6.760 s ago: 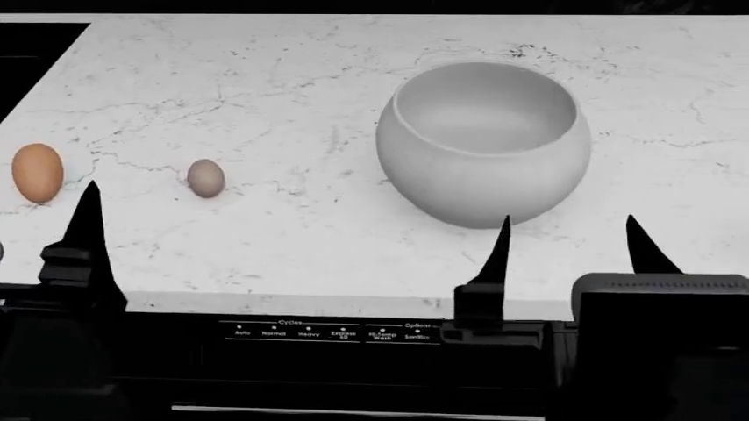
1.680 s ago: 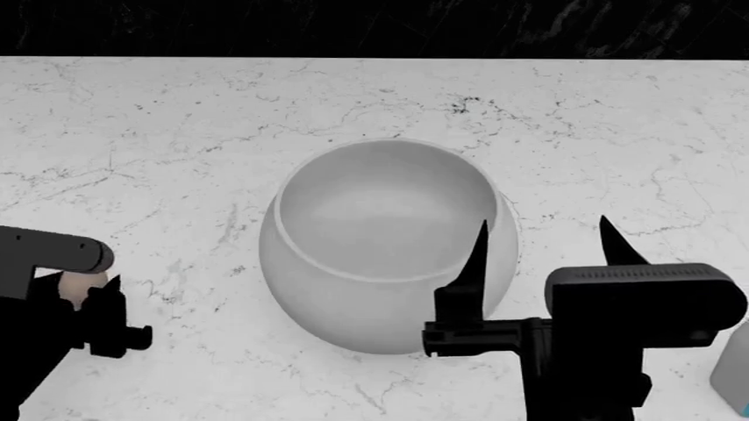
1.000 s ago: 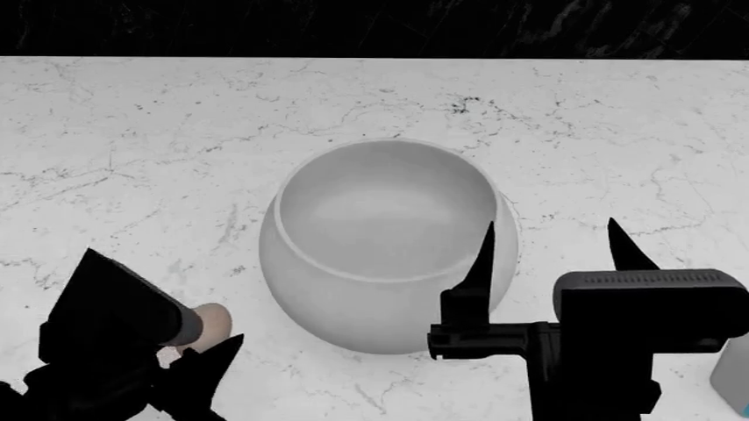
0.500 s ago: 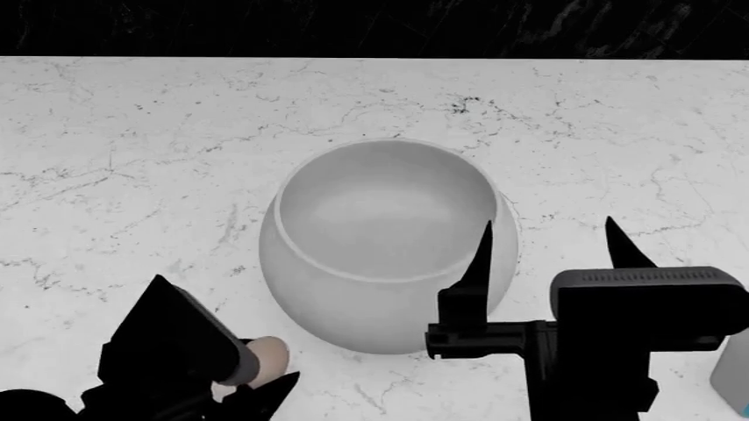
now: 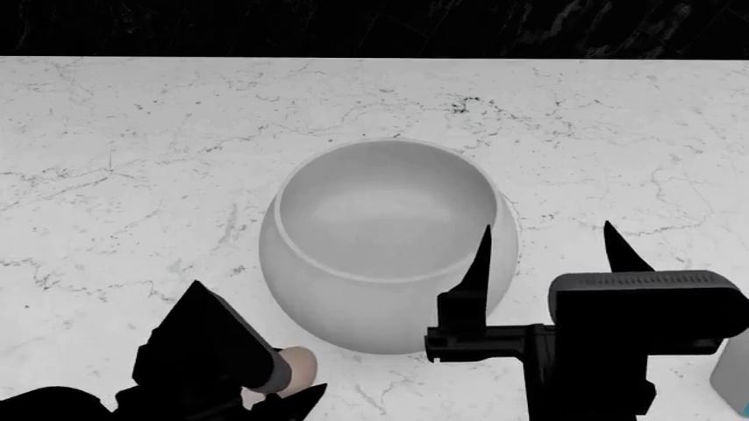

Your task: Place the eggs and milk next to the bowl.

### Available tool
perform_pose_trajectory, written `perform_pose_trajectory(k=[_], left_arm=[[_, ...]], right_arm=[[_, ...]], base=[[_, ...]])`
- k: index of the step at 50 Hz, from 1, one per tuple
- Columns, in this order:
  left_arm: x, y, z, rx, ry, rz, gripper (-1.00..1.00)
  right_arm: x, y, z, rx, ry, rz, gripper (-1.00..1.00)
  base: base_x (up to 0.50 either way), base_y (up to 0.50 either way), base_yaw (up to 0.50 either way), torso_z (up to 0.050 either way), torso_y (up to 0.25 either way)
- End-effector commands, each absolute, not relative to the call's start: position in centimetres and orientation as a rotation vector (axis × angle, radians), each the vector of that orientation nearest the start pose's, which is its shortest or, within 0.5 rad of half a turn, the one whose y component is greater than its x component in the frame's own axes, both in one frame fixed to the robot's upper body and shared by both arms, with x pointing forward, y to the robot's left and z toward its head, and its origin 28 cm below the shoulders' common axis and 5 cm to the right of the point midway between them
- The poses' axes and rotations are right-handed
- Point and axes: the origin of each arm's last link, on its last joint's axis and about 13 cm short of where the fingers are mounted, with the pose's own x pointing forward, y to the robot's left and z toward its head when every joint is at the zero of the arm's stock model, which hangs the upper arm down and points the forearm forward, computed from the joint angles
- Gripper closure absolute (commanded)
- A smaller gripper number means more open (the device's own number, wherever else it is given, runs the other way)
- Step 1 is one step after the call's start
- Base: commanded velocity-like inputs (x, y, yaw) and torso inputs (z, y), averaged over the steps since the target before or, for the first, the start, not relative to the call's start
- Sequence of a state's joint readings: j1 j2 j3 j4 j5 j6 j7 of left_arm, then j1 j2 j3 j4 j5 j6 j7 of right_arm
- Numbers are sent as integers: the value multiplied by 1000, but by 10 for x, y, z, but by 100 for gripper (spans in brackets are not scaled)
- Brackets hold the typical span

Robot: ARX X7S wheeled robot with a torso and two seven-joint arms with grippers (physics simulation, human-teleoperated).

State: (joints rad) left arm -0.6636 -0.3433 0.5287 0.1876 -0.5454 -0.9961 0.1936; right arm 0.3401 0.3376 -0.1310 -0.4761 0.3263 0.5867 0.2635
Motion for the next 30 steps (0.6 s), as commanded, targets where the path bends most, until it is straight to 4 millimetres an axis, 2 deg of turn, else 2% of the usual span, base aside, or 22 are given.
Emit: perform_pose_trajectory(k=[1, 28, 29, 30], left_arm=[[286, 182, 124, 210, 424, -757, 100], [291, 177, 115, 205, 448, -783, 100], [289, 178, 114, 212, 453, -789, -100], [289, 178, 115, 210, 453, -788, -100]], right_arm=[[251, -123, 150, -84, -173, -9, -100], [249, -126, 152, -94, -169, -22, -100], [250, -126, 152, -94, -168, -22, -100], [250, -126, 152, -93, -168, -22, -100]], base=[[0, 0, 0, 0, 0], [0, 0, 0, 0, 0], [0, 0, -3, 0, 0], [0, 0, 0, 0, 0]])
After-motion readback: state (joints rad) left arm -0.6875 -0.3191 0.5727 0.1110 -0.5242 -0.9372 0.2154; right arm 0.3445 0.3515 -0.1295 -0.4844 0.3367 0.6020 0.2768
